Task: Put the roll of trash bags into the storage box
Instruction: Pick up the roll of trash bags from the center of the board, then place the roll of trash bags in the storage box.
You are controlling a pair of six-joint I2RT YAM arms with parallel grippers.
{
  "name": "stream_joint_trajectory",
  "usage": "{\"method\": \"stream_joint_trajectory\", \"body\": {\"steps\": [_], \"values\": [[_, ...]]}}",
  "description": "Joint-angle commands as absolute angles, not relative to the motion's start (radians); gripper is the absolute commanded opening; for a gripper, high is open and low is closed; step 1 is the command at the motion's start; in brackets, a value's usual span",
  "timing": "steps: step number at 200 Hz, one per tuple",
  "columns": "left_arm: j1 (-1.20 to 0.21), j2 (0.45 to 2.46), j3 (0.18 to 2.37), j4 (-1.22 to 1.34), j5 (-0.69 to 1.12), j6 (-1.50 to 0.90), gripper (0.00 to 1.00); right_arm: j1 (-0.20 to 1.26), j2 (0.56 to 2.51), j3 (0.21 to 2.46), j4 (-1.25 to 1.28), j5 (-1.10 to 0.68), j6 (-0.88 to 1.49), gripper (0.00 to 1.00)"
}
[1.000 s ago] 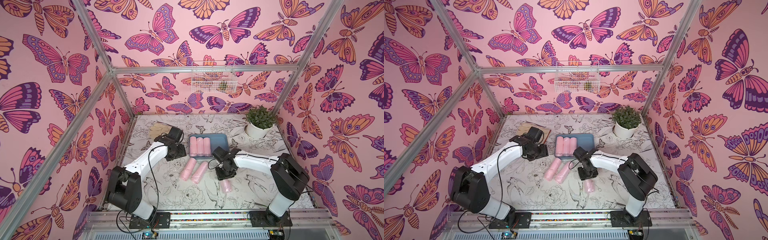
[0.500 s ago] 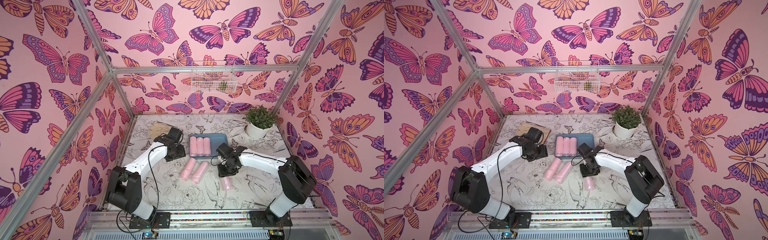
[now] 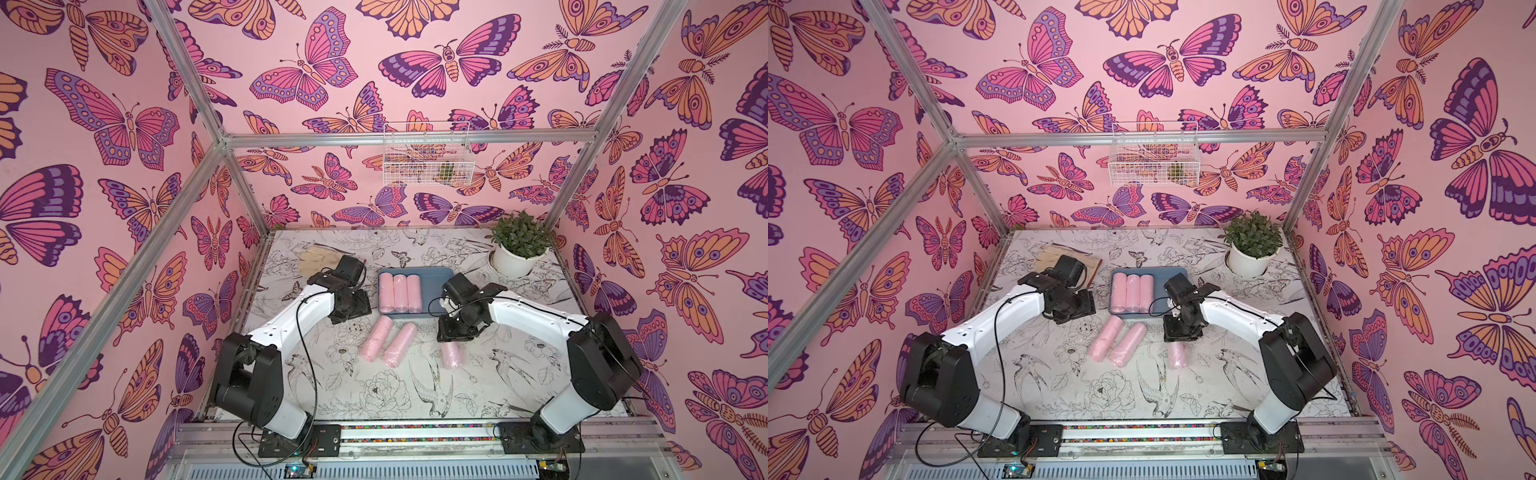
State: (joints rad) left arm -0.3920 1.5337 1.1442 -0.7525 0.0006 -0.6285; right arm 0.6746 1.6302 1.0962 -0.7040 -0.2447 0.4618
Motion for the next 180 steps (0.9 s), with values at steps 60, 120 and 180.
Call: {"method": "stream_joint_trajectory", "body": {"steps": [60,120,180], "values": [[-0.383,1.602,1.195,-0.751,0.03,-0.572,0.71,0.588,1.678,1.254,-0.732,-0.324,0.403,0.44],[-0.379,1.618,1.211,-0.756,0.045,-0.539,0.72,0.533,1.76,1.378,-0.731,-0.346,0.365,0.44],[-0.379,1.556,1.155,-0.75,0.025,-0.543,0.72,0.478,1.878,1.491,-0.68,-0.412,0.376,0.44]]}}
